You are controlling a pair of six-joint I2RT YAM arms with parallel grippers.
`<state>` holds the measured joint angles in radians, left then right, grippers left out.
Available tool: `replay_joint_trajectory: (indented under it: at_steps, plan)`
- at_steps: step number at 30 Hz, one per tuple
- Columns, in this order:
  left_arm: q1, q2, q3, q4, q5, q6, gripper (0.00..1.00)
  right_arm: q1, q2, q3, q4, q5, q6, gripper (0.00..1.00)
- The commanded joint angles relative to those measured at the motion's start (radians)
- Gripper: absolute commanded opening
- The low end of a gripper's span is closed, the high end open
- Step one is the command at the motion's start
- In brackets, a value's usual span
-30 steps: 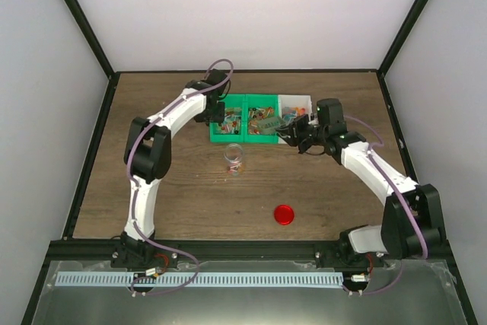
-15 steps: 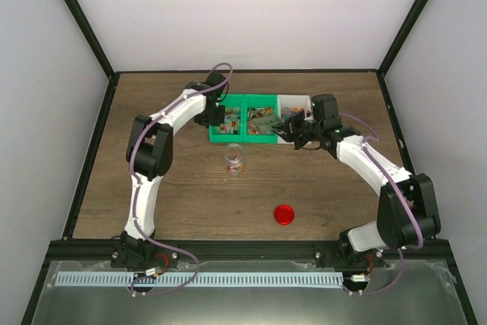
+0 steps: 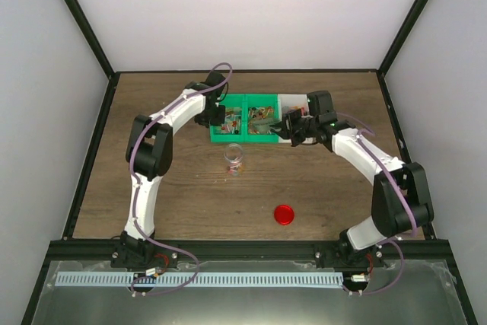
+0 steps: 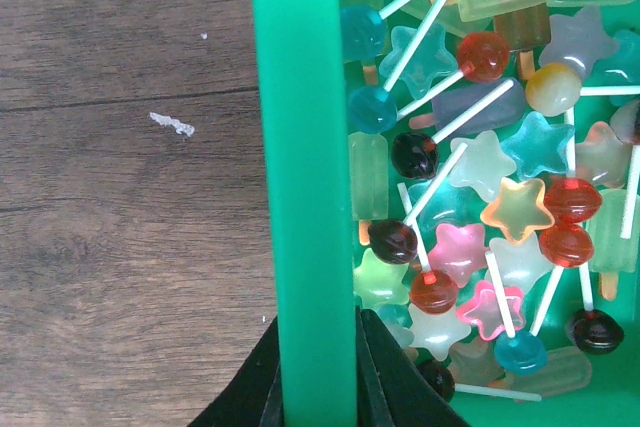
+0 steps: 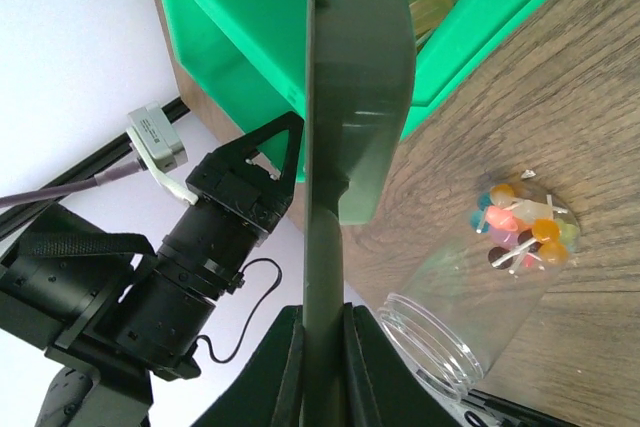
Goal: Pack the candies
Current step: Scoop the fake candies from the storage box.
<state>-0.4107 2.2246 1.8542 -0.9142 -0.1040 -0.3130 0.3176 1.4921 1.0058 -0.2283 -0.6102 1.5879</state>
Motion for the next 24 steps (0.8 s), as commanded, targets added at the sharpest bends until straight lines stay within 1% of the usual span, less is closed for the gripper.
replay_joint_trajectory:
  at_steps: [1,7,12,20,24]
  plan:
    - [0.003,0.006,-0.033,0.018,-0.033,-0.026,0.04,0.010,0.030,0.082,-0.109,0.022,0.028,0.01]
    - [0.003,-0.006,-0.035,0.041,-0.050,-0.053,0.04,0.016,0.023,0.084,-0.150,0.015,0.079,0.01]
    - [-0.003,-0.025,-0.064,0.093,-0.108,-0.076,0.04,0.030,0.034,0.109,-0.182,0.066,0.112,0.01]
    - [-0.007,-0.022,-0.093,0.129,-0.104,-0.071,0.04,0.040,0.130,0.208,-0.248,0.133,0.120,0.01]
    - [-0.007,-0.017,-0.099,0.131,-0.112,-0.073,0.04,0.040,0.189,0.249,-0.261,0.128,0.120,0.01]
